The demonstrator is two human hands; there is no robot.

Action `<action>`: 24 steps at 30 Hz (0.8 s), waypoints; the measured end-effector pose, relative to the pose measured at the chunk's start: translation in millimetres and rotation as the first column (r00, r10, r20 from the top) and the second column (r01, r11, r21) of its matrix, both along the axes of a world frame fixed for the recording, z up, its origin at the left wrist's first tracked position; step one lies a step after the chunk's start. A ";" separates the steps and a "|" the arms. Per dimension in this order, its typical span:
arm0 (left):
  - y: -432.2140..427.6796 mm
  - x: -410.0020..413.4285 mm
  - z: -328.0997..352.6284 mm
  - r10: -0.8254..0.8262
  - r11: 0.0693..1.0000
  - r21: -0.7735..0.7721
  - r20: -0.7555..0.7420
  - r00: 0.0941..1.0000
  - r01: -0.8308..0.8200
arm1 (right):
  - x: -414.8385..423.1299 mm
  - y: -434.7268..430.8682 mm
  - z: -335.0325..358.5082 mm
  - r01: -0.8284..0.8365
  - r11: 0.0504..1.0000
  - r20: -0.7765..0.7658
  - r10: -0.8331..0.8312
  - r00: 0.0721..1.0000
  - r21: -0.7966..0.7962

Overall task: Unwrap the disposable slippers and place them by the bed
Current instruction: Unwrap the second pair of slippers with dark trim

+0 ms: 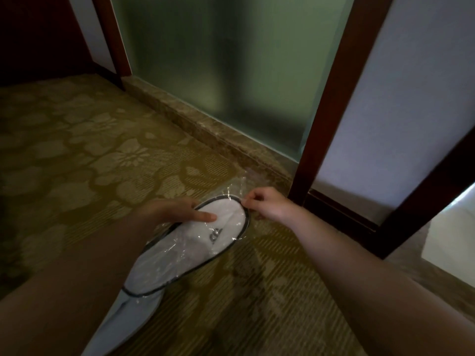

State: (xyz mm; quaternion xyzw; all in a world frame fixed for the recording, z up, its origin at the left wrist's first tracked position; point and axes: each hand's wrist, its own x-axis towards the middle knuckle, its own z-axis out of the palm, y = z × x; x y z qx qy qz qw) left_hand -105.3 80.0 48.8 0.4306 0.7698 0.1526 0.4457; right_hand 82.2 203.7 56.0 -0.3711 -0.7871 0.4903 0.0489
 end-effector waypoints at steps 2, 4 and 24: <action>0.5 -1.9 -1.5 -0.011 1.000 -0.005 0.001 1.000 0.011 | 0.9 -0.3 0.9 0.025 1.000 -0.022 -0.025 0.999 -0.017; 2.3 -3.8 -4.6 -0.007 1.000 0.007 0.008 1.000 0.007 | 1.2 -0.3 2.8 0.064 0.997 -0.057 -0.066 0.996 -0.033; -6.2 -0.7 2.9 -0.055 0.998 -0.003 0.059 0.997 0.055 | 13.2 6.9 2.4 0.003 0.982 0.041 0.005 0.999 -0.188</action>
